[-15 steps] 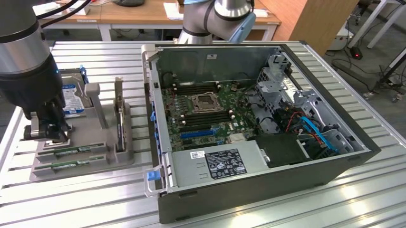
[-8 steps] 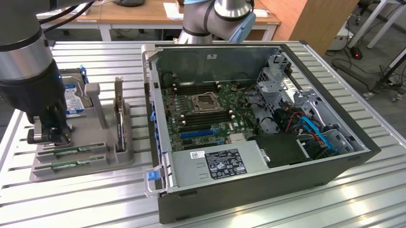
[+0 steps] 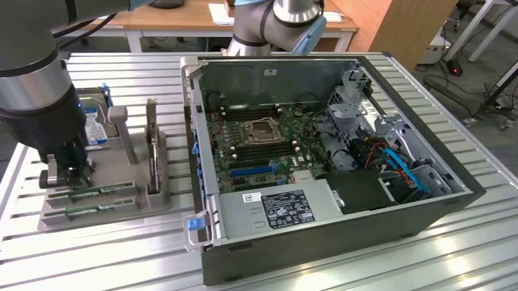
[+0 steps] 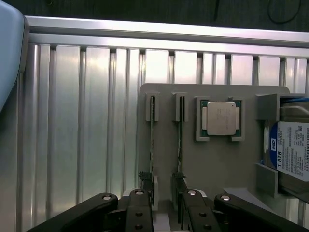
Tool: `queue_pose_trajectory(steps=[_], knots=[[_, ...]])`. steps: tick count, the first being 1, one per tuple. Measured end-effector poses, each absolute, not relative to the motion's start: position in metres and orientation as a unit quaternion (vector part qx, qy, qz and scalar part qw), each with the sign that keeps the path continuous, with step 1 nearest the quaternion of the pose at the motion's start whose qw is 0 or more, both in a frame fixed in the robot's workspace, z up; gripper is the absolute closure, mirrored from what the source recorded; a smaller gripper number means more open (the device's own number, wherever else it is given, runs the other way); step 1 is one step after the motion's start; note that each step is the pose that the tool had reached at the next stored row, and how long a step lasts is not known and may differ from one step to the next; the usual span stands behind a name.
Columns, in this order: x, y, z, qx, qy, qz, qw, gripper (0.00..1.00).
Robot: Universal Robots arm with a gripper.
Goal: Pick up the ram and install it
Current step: 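Pick up the ram and move it above insertion slot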
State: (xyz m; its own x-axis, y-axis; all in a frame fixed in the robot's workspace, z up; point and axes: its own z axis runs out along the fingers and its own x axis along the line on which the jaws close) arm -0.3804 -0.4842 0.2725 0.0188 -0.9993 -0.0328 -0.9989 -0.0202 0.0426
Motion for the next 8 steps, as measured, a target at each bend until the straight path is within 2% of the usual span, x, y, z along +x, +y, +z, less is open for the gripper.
queue_pose_trajectory(steps=[8], knots=[[-0.3804,-0.4841,0.2697,0.714,-0.700,-0.027,0.003,0.70]])
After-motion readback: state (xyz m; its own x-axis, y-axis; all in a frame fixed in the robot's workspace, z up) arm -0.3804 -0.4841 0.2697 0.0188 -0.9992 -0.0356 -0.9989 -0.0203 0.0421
